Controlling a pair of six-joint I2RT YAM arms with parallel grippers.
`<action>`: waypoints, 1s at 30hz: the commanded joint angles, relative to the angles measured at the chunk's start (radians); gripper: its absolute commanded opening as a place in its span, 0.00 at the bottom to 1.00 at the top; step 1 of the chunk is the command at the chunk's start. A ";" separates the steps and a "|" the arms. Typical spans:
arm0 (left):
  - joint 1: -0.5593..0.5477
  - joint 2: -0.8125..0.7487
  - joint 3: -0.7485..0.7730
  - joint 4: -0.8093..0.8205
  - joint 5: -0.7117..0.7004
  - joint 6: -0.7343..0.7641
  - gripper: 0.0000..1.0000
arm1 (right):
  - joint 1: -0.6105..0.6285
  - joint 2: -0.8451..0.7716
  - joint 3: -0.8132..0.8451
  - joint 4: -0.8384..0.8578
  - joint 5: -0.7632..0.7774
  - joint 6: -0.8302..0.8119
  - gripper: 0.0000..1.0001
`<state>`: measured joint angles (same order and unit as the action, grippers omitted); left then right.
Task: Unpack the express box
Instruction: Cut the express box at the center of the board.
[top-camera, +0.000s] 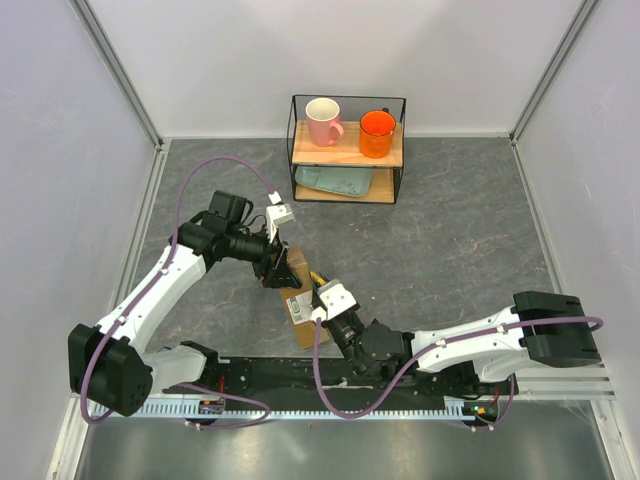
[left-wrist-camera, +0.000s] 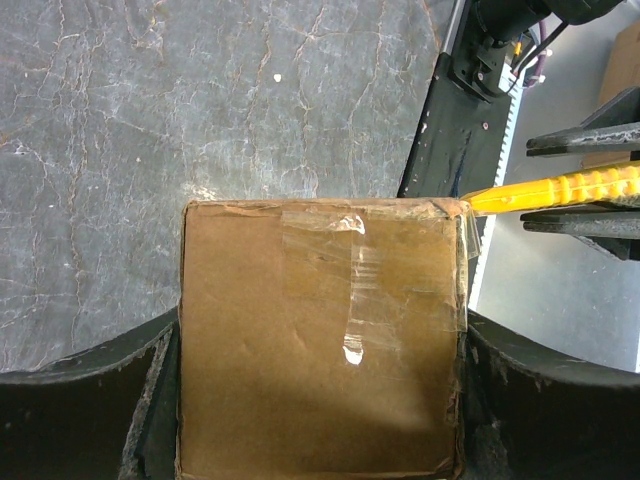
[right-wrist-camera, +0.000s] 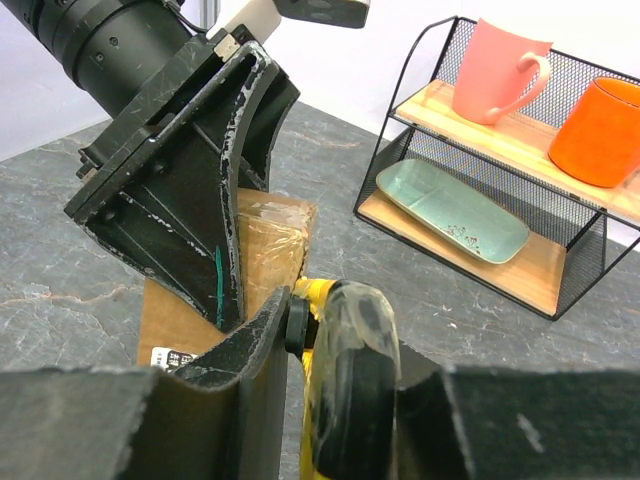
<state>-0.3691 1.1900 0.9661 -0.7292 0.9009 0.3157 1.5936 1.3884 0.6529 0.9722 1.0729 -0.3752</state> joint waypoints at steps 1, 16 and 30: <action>0.001 -0.024 0.020 0.037 -0.011 0.048 0.18 | 0.005 0.003 0.037 0.057 -0.013 -0.025 0.32; -0.001 -0.017 0.022 0.036 -0.007 0.034 0.18 | 0.006 -0.022 0.040 0.005 -0.123 0.027 0.00; 0.002 0.016 0.034 0.070 -0.028 -0.017 0.17 | 0.006 -0.088 0.008 -0.134 -0.134 0.134 0.00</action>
<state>-0.3687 1.1915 0.9661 -0.7261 0.8982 0.3103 1.5906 1.3296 0.6533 0.8810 0.9920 -0.3202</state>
